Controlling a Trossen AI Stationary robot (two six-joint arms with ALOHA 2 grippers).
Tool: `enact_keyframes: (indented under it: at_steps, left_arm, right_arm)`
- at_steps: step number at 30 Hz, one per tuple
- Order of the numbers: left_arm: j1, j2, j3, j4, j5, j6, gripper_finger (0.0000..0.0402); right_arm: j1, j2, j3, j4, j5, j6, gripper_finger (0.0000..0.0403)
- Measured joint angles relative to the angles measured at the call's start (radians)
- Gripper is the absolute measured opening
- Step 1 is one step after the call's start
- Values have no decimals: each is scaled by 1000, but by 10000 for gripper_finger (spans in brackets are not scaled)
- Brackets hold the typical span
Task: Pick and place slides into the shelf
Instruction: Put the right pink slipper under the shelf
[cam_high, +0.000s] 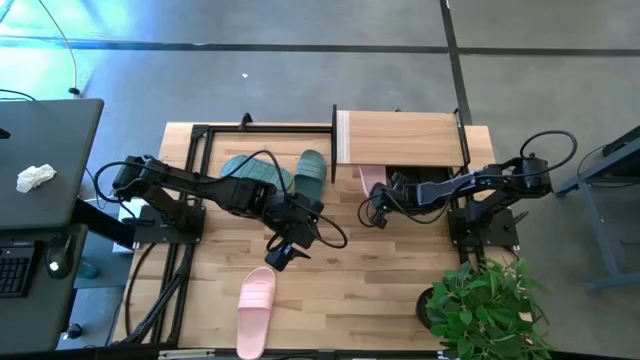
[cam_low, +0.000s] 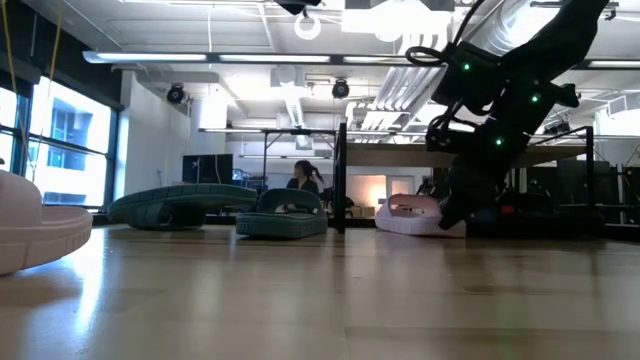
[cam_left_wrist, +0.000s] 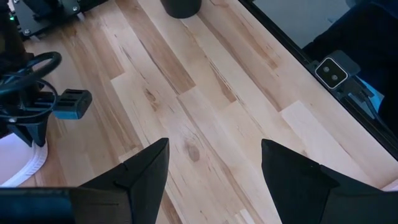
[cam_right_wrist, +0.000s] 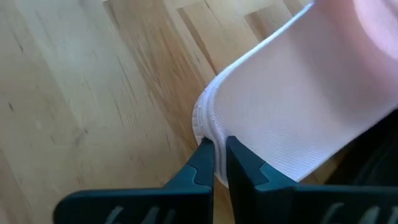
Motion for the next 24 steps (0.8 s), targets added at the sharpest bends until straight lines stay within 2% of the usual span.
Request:
enact_keyframes:
  at_steps: [16, 24]
  left_arm:
    - [0, 0, 0, 0, 0, -7, 239]
    - [0, 0, -1, -9, -49, -16, 239]
  right_arm:
    - [106, 2, -4, -72, 154, 243, 0]
    - [114, 2, -4, -70, 174, 273, 0]
